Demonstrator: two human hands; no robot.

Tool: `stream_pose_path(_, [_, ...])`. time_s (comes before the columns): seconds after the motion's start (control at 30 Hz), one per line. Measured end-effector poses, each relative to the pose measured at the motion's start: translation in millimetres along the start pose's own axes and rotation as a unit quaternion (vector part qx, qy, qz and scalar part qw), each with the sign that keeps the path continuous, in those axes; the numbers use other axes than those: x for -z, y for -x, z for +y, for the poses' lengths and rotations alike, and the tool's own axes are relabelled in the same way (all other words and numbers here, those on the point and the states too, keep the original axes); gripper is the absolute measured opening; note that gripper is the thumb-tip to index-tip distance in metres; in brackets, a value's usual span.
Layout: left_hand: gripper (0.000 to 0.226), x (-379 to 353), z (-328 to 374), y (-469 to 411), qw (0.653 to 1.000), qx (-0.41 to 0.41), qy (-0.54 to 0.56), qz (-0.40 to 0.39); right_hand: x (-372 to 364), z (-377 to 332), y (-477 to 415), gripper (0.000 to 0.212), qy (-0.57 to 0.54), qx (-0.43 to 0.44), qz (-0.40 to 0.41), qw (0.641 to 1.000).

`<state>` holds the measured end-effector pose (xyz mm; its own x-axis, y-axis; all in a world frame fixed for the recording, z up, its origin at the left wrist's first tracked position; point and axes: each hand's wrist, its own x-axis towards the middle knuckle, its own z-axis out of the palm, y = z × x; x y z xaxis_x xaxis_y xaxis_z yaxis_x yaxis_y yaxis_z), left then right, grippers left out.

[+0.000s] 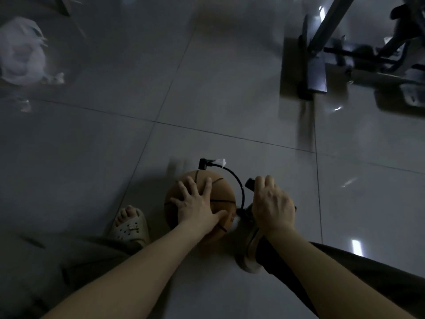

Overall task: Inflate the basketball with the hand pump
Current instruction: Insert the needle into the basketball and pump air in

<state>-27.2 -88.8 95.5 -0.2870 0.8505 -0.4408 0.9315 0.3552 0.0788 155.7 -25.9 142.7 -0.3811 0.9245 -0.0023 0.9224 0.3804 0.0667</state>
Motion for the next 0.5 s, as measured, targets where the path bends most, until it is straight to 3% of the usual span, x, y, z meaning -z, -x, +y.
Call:
stream_pose_path(0.1, [0.111, 3.6, 3.0, 2.6, 1.0, 0.003, -0.01, -0.012, 8.9, -2.2, -4.8, 0.015, -0.017, -0.028, -0.016, 0.999])
stream_pose_path(0.23, [0.122, 12.4, -1.3, 3.7, 0.997, -0.001, -0.031, -0.068, 31.9, -6.0, 7.0, 0.022, -0.042, 0.009, -0.037, 0.998])
stream_pose_path(0.37, [0.125, 34.5, -9.0, -0.4, 0.991, -0.011, -0.019, -0.128, 91.1, 2.2, -2.5, 0.019, -0.038, -0.022, 0.056, 0.997])
stream_pose_path(0.5, [0.123, 31.1, -9.7, 6.0, 0.994, -0.016, -0.01, -0.103, 132.5, -0.4, -4.4, 0.007, -0.017, -0.052, 0.112, 0.992])
